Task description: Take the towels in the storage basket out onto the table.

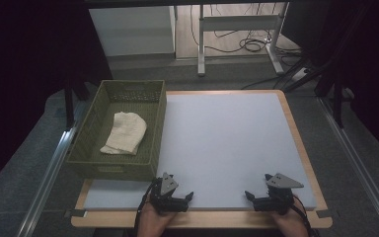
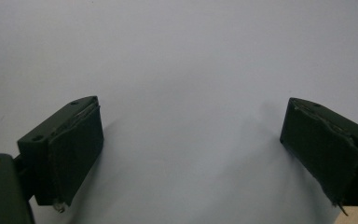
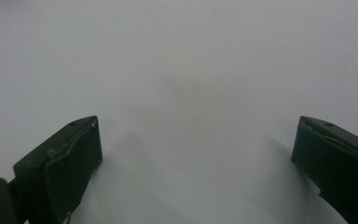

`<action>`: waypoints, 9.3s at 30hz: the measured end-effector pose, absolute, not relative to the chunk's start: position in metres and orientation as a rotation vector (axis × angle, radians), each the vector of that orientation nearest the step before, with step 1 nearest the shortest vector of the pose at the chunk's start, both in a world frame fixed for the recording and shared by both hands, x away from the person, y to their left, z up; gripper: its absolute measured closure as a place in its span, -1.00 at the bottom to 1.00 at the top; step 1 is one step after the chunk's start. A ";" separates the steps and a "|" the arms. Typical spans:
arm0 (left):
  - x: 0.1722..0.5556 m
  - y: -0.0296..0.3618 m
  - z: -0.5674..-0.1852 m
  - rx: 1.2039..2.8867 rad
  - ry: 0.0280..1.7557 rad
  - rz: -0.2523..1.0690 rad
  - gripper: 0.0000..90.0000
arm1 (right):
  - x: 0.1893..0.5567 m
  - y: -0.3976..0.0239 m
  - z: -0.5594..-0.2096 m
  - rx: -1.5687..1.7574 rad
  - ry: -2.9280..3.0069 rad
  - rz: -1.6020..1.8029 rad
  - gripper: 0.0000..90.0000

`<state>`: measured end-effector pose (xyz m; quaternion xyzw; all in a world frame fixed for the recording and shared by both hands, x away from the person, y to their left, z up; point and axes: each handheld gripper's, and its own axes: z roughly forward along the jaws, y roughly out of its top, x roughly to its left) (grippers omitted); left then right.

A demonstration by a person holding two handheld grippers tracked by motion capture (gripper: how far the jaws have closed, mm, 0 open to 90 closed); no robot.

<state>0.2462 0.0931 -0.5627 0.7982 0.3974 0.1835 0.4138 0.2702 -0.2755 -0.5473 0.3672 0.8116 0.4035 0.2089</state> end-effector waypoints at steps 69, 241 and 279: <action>0.309 0.058 -0.505 2.165 0.862 0.287 -0.99 | 0.270 -0.276 -0.547 1.017 2.264 1.122 -0.96; 0.468 0.267 -0.494 2.416 1.659 0.170 0.74 | 0.271 -0.277 -0.547 1.011 2.268 1.133 -0.96; 0.412 0.279 -0.402 2.168 1.394 0.427 0.76 | 0.271 -0.277 -0.547 1.011 2.268 1.132 -0.96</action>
